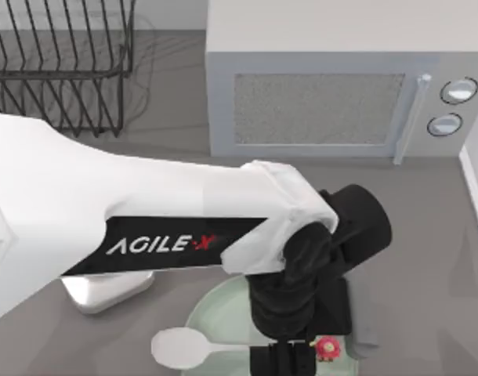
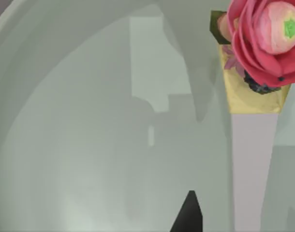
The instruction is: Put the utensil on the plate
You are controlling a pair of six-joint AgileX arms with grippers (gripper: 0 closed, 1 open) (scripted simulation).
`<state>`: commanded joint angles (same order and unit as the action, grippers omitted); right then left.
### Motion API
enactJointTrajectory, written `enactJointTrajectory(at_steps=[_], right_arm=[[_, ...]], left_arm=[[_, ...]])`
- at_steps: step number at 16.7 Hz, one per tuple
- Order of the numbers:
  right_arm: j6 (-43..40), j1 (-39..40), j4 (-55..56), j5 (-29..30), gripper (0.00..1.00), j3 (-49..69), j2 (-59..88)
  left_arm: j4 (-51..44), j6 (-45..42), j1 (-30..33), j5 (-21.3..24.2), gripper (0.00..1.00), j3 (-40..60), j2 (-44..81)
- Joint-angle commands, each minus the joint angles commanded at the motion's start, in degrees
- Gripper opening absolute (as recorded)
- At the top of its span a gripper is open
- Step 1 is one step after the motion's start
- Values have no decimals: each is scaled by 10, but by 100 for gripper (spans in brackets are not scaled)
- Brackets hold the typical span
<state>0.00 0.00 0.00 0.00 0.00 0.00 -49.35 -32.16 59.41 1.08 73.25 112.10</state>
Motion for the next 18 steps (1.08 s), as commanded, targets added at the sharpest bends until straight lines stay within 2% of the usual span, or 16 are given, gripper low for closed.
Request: enactJointTrajectory(at_steps=[12, 18], right_arm=[[0, 0, 0, 0, 100, 0, 0], [0, 0, 0, 0, 100, 0, 0]], left_arm=[[0, 0, 0, 0, 98, 0, 0], [0, 0, 0, 0, 100, 0, 0]])
